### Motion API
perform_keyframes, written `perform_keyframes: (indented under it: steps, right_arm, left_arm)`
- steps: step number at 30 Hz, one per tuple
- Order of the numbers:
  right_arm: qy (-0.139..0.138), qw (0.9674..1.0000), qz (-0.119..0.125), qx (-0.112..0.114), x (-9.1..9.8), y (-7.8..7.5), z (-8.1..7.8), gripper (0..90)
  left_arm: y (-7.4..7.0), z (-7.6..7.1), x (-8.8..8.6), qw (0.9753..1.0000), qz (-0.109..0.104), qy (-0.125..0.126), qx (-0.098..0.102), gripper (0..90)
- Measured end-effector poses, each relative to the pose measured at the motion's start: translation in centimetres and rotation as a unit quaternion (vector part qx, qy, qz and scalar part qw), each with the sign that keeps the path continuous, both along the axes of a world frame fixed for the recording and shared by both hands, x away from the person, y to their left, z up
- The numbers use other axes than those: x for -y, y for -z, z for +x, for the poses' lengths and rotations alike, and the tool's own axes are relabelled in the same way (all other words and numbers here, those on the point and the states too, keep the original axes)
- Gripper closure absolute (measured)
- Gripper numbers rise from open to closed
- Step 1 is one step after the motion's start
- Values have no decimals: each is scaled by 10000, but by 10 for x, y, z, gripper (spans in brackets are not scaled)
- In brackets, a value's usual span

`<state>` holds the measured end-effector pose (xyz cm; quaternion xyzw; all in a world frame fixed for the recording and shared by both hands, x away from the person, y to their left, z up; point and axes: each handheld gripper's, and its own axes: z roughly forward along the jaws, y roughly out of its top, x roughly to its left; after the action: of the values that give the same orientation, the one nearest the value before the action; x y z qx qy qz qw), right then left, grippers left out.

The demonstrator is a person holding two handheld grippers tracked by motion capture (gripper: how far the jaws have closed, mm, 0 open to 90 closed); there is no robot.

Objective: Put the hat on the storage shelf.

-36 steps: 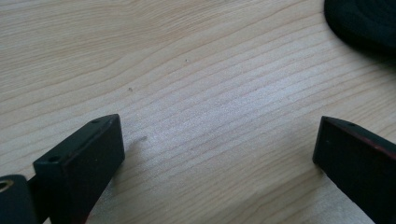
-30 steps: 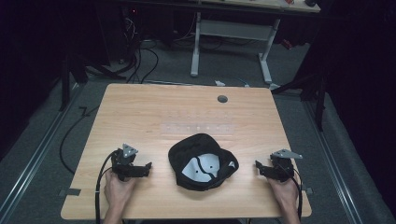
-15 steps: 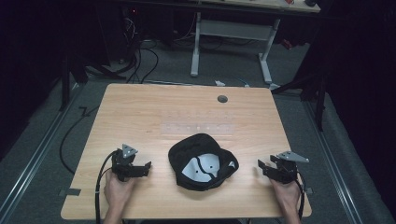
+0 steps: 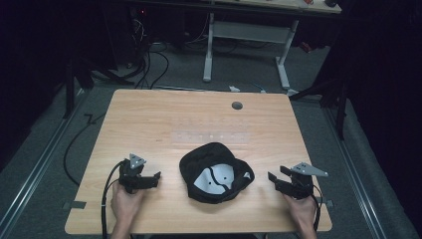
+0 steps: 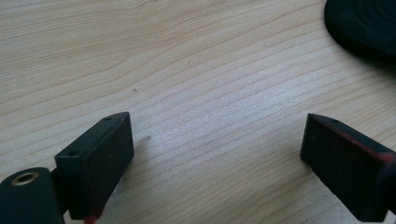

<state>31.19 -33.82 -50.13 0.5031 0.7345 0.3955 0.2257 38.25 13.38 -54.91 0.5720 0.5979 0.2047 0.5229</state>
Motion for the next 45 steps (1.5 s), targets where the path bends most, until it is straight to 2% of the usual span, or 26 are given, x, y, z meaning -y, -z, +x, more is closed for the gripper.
perform_keyframes:
  steps: [9,19,28,45]
  right_arm:
    - [-262,9995,162,-34,-15,-6,4,407]
    - [-710,9974,119,86,-40,-16,15,402]
    - [-988,9951,69,45,-58,-22,27,399]
    - [-1297,9911,8,-288,-78,-17,55,407]
  left_arm:
    - [0,0,0,10000,-15,-26,12,132]
    - [0,0,0,10000,-13,-26,24,137]
    - [0,0,0,10000,-12,-27,24,139]
    - [-1,0,0,10000,-26,-14,29,150]
